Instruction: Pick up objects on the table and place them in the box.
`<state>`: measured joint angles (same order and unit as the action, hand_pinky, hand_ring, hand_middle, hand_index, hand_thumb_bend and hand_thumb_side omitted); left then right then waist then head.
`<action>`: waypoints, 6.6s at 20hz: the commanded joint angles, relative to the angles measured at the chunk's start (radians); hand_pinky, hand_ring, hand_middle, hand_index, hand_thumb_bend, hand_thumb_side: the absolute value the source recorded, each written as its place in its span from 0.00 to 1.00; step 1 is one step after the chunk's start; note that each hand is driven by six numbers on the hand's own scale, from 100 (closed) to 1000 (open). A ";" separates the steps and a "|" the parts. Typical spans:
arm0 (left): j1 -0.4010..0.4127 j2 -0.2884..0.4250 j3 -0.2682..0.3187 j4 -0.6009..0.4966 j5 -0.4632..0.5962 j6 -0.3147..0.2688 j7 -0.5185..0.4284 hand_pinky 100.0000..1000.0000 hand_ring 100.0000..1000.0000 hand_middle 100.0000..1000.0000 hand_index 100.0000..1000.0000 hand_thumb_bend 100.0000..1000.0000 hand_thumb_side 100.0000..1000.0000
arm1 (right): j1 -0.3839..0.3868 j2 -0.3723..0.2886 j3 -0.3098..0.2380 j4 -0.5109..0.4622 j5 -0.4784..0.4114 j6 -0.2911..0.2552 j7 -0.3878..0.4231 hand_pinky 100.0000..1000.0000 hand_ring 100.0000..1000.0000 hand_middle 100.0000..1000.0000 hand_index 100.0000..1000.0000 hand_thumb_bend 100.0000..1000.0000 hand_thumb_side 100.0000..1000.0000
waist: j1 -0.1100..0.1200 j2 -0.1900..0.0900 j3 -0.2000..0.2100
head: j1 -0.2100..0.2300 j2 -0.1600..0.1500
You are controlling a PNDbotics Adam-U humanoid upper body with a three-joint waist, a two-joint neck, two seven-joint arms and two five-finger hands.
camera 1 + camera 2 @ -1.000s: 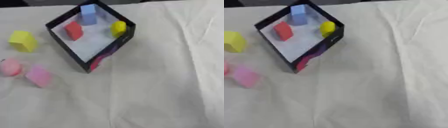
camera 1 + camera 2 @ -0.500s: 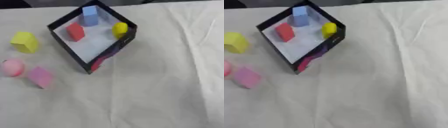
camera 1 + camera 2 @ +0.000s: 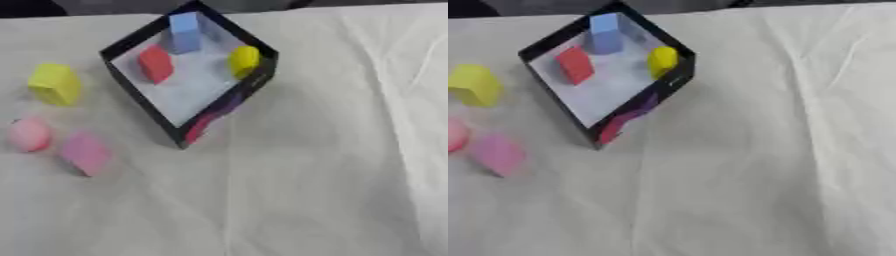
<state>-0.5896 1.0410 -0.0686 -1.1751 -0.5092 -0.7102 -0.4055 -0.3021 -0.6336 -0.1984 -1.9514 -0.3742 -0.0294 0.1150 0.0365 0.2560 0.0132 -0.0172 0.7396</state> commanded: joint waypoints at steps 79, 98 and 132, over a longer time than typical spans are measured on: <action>-0.190 -0.099 0.036 0.163 -0.107 -0.145 -0.234 0.93 1.00 0.77 0.87 0.36 0.14 | -0.085 0.005 -0.004 0.041 0.028 0.022 0.064 0.90 0.56 0.56 0.82 0.00 0.46 | 0.023 0.117 -0.112 | 0.132 -0.148; -0.184 -0.111 0.050 0.219 -0.160 -0.128 -0.349 0.81 0.76 0.77 0.87 0.33 0.12 | -0.083 0.014 -0.006 0.038 0.038 0.023 0.054 0.90 0.56 0.56 0.81 0.00 0.45 | 0.019 0.143 -0.132 | 0.148 -0.167; -0.380 -0.258 -0.083 -0.242 0.260 0.001 -0.254 0.65 0.57 0.53 0.64 0.00 0.04 | -0.062 -0.003 0.011 0.044 -0.001 0.037 0.070 0.90 0.56 0.56 0.81 0.00 0.47 | 0.017 0.011 -0.051 | 0.095 -0.070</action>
<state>-0.9472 0.7840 -0.1455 -1.3898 -0.2769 -0.5948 -0.5209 -0.3529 -0.6012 -0.1836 -1.8957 -0.3677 0.0051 0.1837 0.0523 0.3128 -0.0377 0.0825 0.6680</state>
